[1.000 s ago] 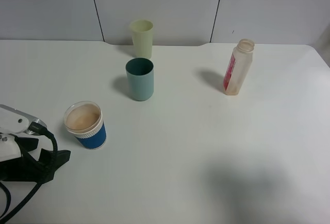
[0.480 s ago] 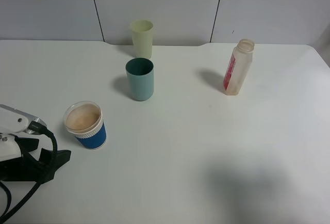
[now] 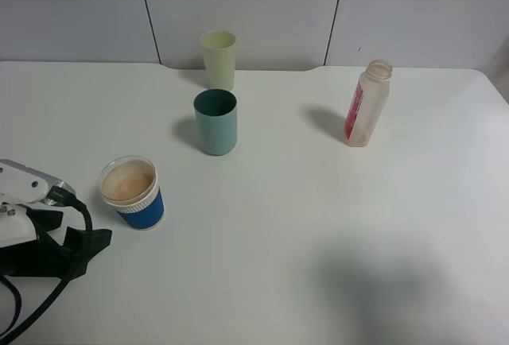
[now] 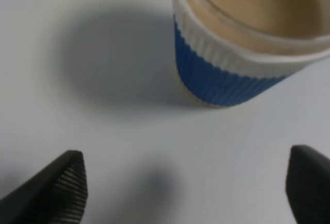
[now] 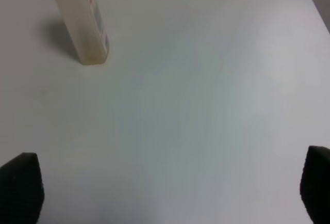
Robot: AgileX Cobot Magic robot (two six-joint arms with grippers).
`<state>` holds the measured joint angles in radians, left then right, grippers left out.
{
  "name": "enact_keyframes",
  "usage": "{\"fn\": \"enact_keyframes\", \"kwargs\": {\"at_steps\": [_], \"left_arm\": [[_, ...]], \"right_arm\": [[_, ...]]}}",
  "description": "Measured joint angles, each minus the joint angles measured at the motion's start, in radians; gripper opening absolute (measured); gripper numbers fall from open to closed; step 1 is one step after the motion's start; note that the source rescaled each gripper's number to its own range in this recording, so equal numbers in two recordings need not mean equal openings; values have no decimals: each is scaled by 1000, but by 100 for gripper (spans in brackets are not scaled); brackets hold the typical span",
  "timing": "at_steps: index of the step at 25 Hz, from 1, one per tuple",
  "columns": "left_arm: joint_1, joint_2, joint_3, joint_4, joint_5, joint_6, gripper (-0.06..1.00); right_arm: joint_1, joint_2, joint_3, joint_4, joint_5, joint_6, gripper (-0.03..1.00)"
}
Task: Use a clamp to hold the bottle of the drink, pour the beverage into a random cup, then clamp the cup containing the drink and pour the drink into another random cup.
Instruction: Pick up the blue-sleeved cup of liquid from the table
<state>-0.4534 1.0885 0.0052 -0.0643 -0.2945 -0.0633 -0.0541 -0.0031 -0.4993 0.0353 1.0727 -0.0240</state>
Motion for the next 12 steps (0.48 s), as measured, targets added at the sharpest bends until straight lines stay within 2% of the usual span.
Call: {"fn": "enact_keyframes", "kwargs": {"at_steps": [7, 12], "left_arm": [[0, 8, 0, 2, -1, -1, 38], [0, 8, 0, 2, -60, -17, 38]], "right_arm": [[0, 0, 0, 0, 0, 0, 100], [0, 0, 0, 0, 0, 0, 100]]}}
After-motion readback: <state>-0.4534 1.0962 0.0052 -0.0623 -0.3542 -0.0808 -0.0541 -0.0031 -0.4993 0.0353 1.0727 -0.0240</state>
